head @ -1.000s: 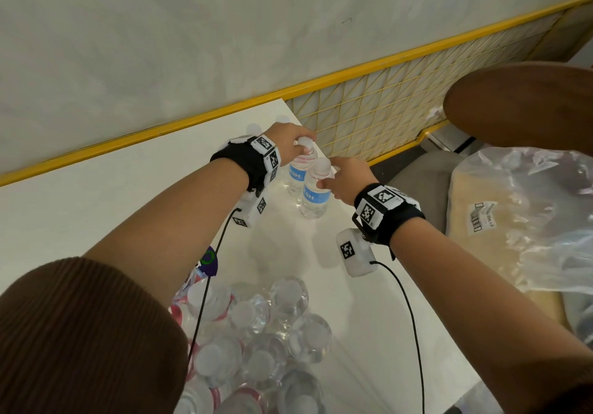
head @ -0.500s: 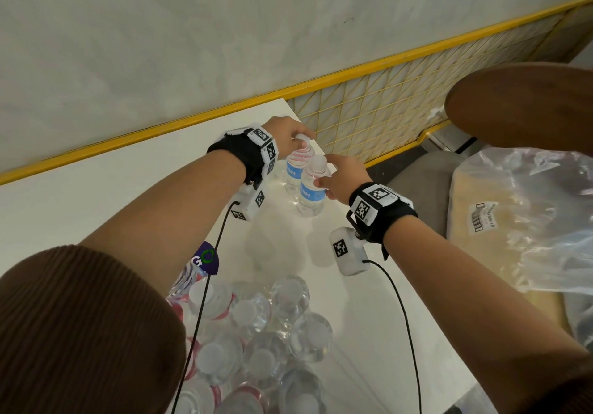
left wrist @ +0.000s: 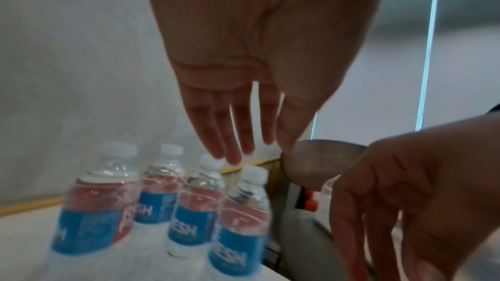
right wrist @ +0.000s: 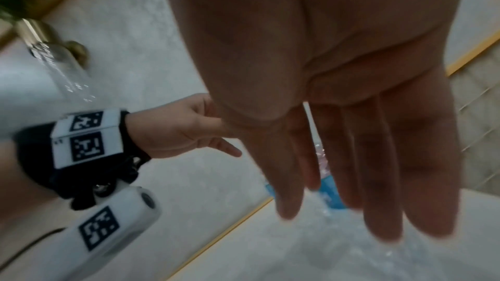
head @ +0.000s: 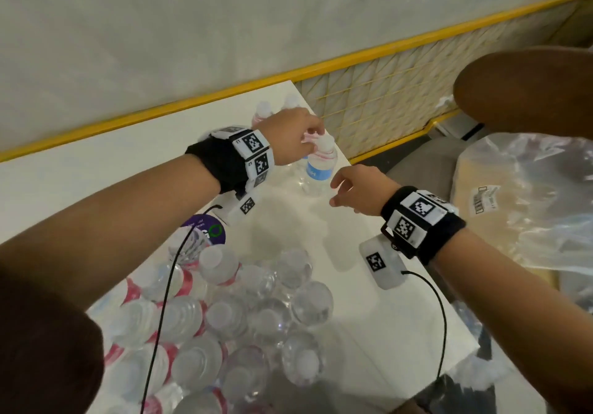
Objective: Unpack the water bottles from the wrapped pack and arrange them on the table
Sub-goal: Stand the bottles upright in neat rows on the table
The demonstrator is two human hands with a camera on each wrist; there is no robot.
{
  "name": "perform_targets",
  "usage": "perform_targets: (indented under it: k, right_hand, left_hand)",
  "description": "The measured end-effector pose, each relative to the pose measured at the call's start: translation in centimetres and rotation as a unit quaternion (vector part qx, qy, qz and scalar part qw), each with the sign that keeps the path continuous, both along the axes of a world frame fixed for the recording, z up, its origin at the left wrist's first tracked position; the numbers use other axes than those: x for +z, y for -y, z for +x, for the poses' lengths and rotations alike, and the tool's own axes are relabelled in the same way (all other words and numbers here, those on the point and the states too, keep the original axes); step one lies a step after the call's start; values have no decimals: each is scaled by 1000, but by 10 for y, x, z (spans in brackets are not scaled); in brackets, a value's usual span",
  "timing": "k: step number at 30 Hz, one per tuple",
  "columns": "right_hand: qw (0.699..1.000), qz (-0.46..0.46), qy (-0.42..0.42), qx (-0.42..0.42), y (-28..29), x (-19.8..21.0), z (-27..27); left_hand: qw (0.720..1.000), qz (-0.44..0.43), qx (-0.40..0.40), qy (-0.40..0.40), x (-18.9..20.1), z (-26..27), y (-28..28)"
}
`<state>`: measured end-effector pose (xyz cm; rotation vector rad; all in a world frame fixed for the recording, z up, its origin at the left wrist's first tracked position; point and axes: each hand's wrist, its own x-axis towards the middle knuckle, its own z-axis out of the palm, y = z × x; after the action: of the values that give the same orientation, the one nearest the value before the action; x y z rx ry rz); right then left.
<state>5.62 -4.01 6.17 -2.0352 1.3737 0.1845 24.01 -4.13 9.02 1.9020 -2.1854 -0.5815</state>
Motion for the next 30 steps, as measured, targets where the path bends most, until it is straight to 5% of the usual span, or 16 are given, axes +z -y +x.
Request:
perform_targets:
  k: [4,10,17,30]
  right_hand:
    - [987,112,21,112,-54,19,-8]
    - [964,24,-52,261,-124,17,-14]
    - [975,-86,-31,200,-134,10,-30]
    - [983,-95,-92,130,-96,17,-80]
  left_hand:
    - [984,158,-79,29,1,-14,-61]
    - [950,267,-128,96,-6,-23,-102]
    - [929,317,-149,115,3,-28,-121]
    - [979,175,-81,71,-14,-57,-118]
